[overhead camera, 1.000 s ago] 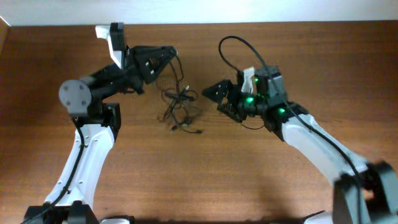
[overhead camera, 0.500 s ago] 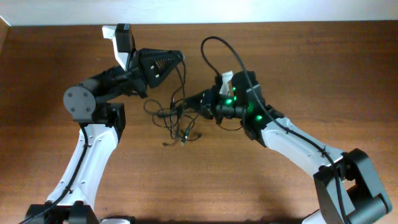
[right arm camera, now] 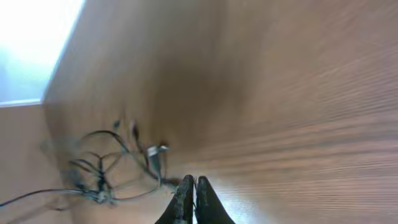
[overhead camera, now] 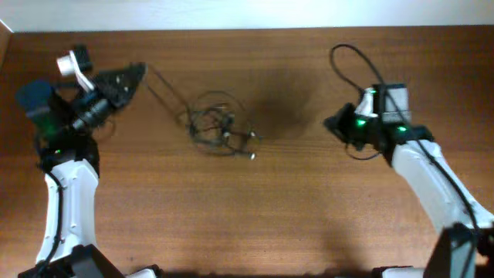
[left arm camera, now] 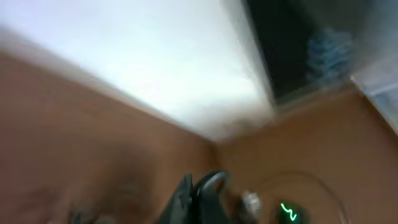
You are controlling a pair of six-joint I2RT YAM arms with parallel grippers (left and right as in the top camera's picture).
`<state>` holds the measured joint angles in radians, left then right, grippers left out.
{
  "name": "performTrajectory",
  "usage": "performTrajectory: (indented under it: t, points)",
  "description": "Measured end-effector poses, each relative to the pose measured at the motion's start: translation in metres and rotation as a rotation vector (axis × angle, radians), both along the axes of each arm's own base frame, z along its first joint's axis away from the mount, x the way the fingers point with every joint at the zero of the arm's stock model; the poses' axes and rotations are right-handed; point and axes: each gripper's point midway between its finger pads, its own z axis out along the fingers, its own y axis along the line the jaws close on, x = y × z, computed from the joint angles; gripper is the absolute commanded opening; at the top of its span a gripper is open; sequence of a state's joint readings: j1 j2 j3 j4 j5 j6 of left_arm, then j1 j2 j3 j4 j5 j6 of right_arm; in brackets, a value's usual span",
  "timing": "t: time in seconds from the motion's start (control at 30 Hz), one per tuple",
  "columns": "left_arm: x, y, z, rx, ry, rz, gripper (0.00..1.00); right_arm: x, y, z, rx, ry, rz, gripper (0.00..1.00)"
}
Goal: Untangle cables
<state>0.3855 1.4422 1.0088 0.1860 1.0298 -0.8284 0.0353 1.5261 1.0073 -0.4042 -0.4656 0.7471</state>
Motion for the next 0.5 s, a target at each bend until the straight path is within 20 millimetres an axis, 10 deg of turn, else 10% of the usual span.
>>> performTrajectory:
  t: [0.07, 0.13, 0.3, 0.5]
  points:
    - [-0.003, 0.014, -0.061, 0.008, 0.262, 0.140, 0.00, -0.002, -0.018, 0.017, -0.021, -0.044, -0.032, 0.04]
    - [-0.005, 0.009, -0.080, 0.077, 0.316, 0.157, 0.00, -0.010, -0.013, 0.020, -0.014, -0.035, -0.006, 0.16]
    - [-0.026, -0.057, -0.129, 0.329, 0.469, 0.055, 0.05, -0.041, 0.040, 0.012, 0.021, 0.043, 0.161, 0.26]
    - [-0.082, -0.010, -0.227, 0.508, 0.962, 0.338, 0.04, -0.050, 0.058, 0.009, 0.004, 0.053, 0.212, 0.29]
